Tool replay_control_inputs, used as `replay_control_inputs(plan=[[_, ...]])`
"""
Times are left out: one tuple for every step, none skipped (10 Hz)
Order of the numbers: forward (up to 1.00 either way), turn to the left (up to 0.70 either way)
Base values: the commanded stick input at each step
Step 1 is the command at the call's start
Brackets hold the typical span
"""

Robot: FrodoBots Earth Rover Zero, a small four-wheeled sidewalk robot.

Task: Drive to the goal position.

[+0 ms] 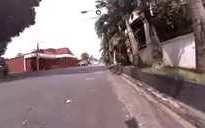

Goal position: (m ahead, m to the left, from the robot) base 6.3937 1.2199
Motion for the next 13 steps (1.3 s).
replay_control_inputs(plan=[[0.7, 0.0], [0.7, 0.0], [0.7, 0.0], [0.7, 0.0], [0.7, 0.0], [0.7, 0.0], [0.7, 0.0], [0.7, 0.0], [0.7, 0.0], [0.7, 0.0], [0.7, 0.0], [0.7, 0.0], [0.7, 0.0]])
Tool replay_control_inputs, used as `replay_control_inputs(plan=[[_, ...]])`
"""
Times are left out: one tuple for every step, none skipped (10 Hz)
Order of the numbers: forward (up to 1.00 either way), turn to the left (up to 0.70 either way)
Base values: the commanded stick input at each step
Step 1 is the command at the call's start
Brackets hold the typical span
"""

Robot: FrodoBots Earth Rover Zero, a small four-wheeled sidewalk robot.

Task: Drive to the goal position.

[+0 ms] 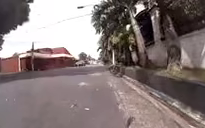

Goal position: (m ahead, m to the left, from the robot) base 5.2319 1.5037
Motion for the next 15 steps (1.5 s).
replay_control_inputs(plan=[[0.7, 0.0], [0.7, 0.0], [0.7, 0.0], [0.7, 0.0], [0.7, 0.0], [0.7, 0.0], [0.7, 0.0], [0.7, 0.0], [0.7, 0.0], [0.7, 0.0], [0.7, 0.0], [0.7, 0.0], [0.7, 0.0], [0.7, 0.0], [0.7, 0.0]])
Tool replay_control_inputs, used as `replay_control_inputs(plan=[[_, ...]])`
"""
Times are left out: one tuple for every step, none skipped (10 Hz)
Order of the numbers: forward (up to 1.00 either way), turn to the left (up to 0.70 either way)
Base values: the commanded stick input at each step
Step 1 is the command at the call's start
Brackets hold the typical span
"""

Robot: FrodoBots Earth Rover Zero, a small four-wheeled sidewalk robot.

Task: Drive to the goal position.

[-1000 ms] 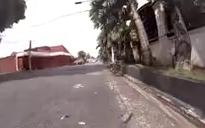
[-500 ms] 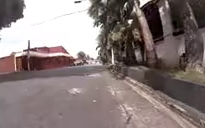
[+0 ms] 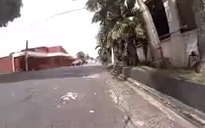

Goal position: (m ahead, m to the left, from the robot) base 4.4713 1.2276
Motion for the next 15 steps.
replay_control_inputs(plan=[[0.7, 0.0], [0.7, 0.0], [0.7, 0.0], [0.7, 0.0], [0.7, 0.0], [0.7, 0.0], [0.7, 0.0], [0.7, 0.0], [0.7, 0.0], [0.7, 0.0], [0.7, 0.0], [0.7, 0.0], [0.7, 0.0], [0.7, 0.0], [0.7, 0.0]])
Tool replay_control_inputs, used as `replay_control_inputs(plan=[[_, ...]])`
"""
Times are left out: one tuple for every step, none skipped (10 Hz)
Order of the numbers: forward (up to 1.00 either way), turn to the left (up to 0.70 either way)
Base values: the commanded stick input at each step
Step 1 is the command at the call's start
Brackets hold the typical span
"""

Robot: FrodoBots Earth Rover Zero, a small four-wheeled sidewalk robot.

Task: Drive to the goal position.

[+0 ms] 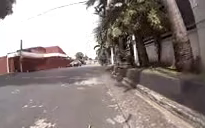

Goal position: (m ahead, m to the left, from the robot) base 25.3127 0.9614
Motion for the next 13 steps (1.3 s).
replay_control_inputs(plan=[[0.7, 0.0], [0.7, 0.0], [0.7, 0.0], [0.7, 0.0], [0.7, 0.0], [0.7, 0.0], [0.7, 0.0], [0.7, 0.0], [0.7, 0.0], [0.7, 0.0], [0.7, 0.0], [0.7, 0.0], [0.7, 0.0]])
